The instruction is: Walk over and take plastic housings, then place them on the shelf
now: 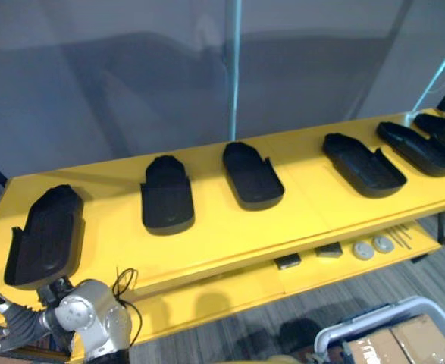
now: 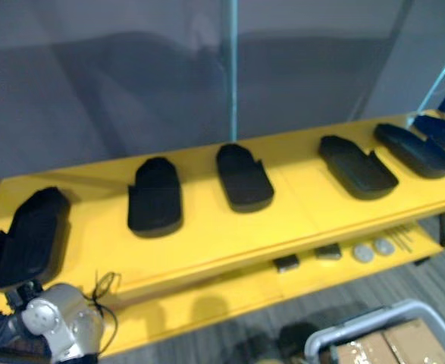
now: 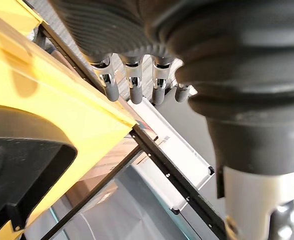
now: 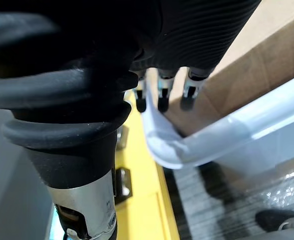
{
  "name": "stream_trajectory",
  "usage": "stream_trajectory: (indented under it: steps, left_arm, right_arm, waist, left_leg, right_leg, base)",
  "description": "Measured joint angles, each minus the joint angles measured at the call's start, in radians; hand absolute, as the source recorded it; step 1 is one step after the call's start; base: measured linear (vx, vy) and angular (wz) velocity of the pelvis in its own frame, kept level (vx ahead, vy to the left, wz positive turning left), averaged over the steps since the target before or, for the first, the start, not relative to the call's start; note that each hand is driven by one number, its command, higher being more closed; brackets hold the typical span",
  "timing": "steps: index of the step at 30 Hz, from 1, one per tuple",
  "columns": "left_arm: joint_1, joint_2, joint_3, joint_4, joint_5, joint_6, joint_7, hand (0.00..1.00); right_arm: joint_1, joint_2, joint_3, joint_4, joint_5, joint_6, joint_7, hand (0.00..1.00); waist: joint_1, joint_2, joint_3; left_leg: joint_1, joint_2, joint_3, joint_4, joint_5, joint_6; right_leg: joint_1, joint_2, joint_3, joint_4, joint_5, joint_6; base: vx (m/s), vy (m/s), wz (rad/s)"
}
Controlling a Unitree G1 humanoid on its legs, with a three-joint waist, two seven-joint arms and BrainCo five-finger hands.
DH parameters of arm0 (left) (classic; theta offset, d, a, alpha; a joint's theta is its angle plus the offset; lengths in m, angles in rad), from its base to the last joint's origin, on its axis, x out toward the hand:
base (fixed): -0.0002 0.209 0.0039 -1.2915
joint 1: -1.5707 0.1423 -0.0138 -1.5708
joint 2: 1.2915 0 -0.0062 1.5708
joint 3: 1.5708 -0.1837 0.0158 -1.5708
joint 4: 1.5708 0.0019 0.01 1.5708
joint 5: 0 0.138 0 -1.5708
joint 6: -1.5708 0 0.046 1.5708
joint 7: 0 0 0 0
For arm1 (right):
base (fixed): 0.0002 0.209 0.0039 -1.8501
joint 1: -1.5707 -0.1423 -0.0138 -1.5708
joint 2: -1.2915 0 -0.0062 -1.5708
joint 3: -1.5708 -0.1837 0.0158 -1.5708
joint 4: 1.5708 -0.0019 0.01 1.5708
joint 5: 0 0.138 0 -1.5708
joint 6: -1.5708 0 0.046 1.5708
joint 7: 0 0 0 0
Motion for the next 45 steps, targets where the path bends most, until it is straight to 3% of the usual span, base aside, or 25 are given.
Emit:
stream_trajectory:
  steps: [6,9,13,26,33,38,40,45]
  left_arm:
    - [-0.003,0.004,0.017,0.019,0.019,0.147,0.000,0.00]
    - [-0.018,0.010,0.050,0.046,0.019,0.186,-0.004,0.00]
    - [-0.021,0.039,0.074,0.071,0.018,0.217,-0.033,0.00]
    - [-0.050,0.037,0.115,0.114,0.014,0.238,-0.141,0.00]
    - [-0.074,0.038,0.114,0.131,0.009,0.332,-0.251,0.00]
    - [-0.103,0.049,0.113,0.158,0.098,0.374,-0.257,0.00]
    - [-0.093,0.071,0.110,0.118,0.141,0.380,-0.269,0.00]
    - [0.110,0.083,0.044,-0.324,0.374,0.379,-0.324,0.00]
  right_arm:
    - [0.007,-0.013,0.005,0.000,-0.001,0.000,0.000,0.00]
    - [0.014,-0.018,0.007,-0.001,-0.001,0.000,0.000,0.00]
    - [0.024,-0.027,0.025,-0.003,-0.001,0.000,0.001,0.00]
    - [0.065,-0.061,0.027,-0.081,-0.002,0.004,0.014,0.00]
    - [0.072,-0.074,0.043,-0.089,-0.002,0.013,0.022,0.00]
    - [0.072,-0.075,0.045,-0.115,-0.001,0.014,0.022,0.00]
    - [0.070,-0.075,0.045,-0.115,-0.001,0.013,0.022,0.00]
    - [0.075,-0.072,0.030,-0.115,0.000,-0.005,0.020,0.00]
  waist:
    - [-0.001,0.003,0.001]
    - [-0.001,0.005,0.002]
    - [-0.005,0.008,0.002]
    - [-0.022,0.030,0.002]
    - [-0.025,0.036,0.010]
    - [-0.025,0.039,0.012]
    - [-0.025,0.037,0.016]
    - [-0.022,0.032,0.046]
  left_leg:
    - [0.003,0.002,0.012,0.002,0.000,0.000]
    - [0.003,0.005,0.016,0.003,0.000,0.000]
    - [0.002,0.008,0.019,0.007,0.000,-0.001]
    - [-0.001,0.010,0.047,0.012,-0.004,-0.006]
    - [-0.005,0.010,0.055,0.021,-0.011,-0.008]
    - [-0.027,0.012,0.053,0.056,-0.030,-0.010]
    - [-0.046,0.012,0.050,0.070,-0.034,-0.010]
    - [-0.069,0.007,0.031,0.092,-0.047,-0.002]
  right_leg:
    - [-0.005,0.001,0.011,0.012,-0.002,-0.003]
    - [-0.009,0.002,0.014,0.020,-0.005,-0.006]
    - [-0.020,0.003,0.017,0.041,-0.012,-0.008]
    - [-0.076,0.000,0.052,0.132,-0.053,-0.007]
    - [-0.107,-0.003,0.064,0.187,-0.083,-0.009]
    - [-0.126,-0.006,0.066,0.215,-0.100,-0.011]
    - [-0.141,-0.007,0.064,0.221,-0.102,-0.012]
    - [-0.142,-0.015,0.050,0.216,-0.105,-0.010]
  base:
    - [0.00,0.000,-0.03]
    - [0.00,0.000,0.00]
    - [0.00,0.000,0.00]
    - [-0.01,0.002,-0.06]
    - [0.00,-0.006,-0.03]
    - [0.00,0.000,0.00]
    - [0.01,0.003,0.06]
    - [0.01,0.022,0.10]
